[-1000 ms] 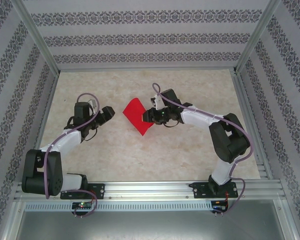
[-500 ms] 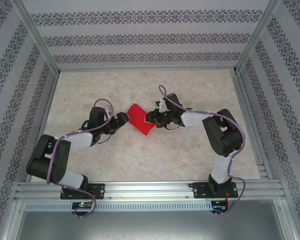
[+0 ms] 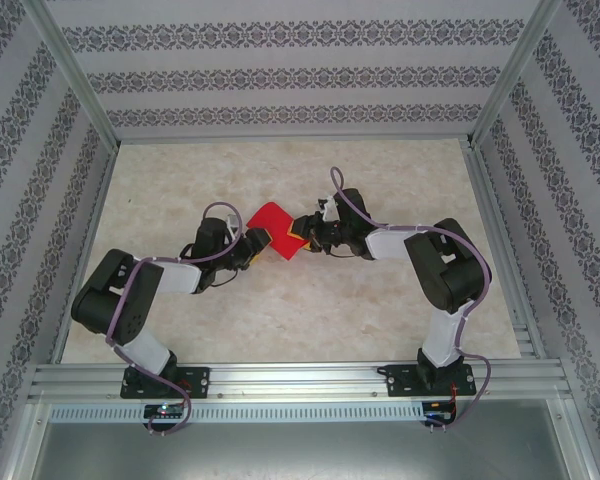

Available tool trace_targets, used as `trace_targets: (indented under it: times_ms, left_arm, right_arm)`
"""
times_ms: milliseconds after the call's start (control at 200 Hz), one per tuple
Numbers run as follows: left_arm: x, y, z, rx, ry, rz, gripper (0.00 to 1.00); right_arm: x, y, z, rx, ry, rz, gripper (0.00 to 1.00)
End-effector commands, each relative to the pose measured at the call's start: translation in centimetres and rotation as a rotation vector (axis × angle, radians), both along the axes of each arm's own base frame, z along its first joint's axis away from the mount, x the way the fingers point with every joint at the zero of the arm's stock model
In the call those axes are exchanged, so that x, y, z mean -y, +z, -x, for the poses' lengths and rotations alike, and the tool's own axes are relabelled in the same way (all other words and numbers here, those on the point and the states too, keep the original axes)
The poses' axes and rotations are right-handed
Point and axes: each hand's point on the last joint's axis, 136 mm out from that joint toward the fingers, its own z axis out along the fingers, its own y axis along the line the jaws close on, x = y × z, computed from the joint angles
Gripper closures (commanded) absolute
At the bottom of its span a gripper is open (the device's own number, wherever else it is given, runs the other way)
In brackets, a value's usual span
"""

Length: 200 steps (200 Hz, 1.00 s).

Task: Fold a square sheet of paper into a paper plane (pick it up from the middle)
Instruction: First fold in half a square sheet of paper at the center of the table.

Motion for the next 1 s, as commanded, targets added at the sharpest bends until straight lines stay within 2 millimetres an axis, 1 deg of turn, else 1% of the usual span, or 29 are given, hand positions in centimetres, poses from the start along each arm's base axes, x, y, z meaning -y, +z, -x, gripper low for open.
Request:
trace_targets:
  times_ms: [0,205,285,405,500,550,580,654,719,774,869,994]
  left_arm:
    - [1.1,3.3,-1.9,0.099,0.025,0.08,0.4]
    - [1.0,3.7,-2.4,0.118,0.045,0.081,0.54]
    - [1.0,3.7,-2.5,0.128,0.051,0.084,0.61]
    - [0.5,3.8,-2.7,0.141,0.084,0.089,0.66]
    - [0.6,3.9,-2.8,0.145,0.088,0.092,0.72]
    - [0.6,4.0,-2.9,0.149,0.088,0.093,0.76]
    - [0.7,4.0,-2.9,0.153,0.085,0.095,0.81]
    - [0.9,4.1,-3.1,0.161,0.072,0.093,0.89]
    - [1.0,4.0,-3.1,0.161,0.061,0.092,0.94]
    - [1.2,3.9,-3.1,0.158,0.05,0.088,0.97]
    - [1.6,3.6,-3.0,0.143,0.012,0.066,0.99]
    - [2.4,2.9,-2.8,0.115,-0.062,0.028,1.0]
  right_arm:
    - [-0.3,1.0,-0.2,0.003,-0.003,-0.055,0.65]
    - [-0.2,0.7,0.1,-0.013,0.0,-0.054,0.65]
    - [-0.2,0.7,0.1,-0.015,0.001,-0.055,0.65]
    - [-0.2,0.8,0.1,-0.014,0.001,-0.058,0.64]
    - [-0.2,0.7,0.2,-0.018,0.002,-0.055,0.64]
    - [-0.1,0.6,0.2,-0.023,0.002,-0.051,0.63]
    - [0.0,0.3,0.4,-0.026,0.006,-0.043,0.62]
    - [0.0,0.1,1.1,-0.019,0.038,-0.019,0.56]
    - [0.6,-0.2,1.5,0.004,0.056,0.047,0.49]
    - [1.5,-0.8,2.0,0.002,0.07,0.125,0.44]
    - [3.4,-1.1,2.2,0.025,0.064,0.23,0.34]
    - [5.8,-1.4,2.1,0.038,0.038,0.322,0.25]
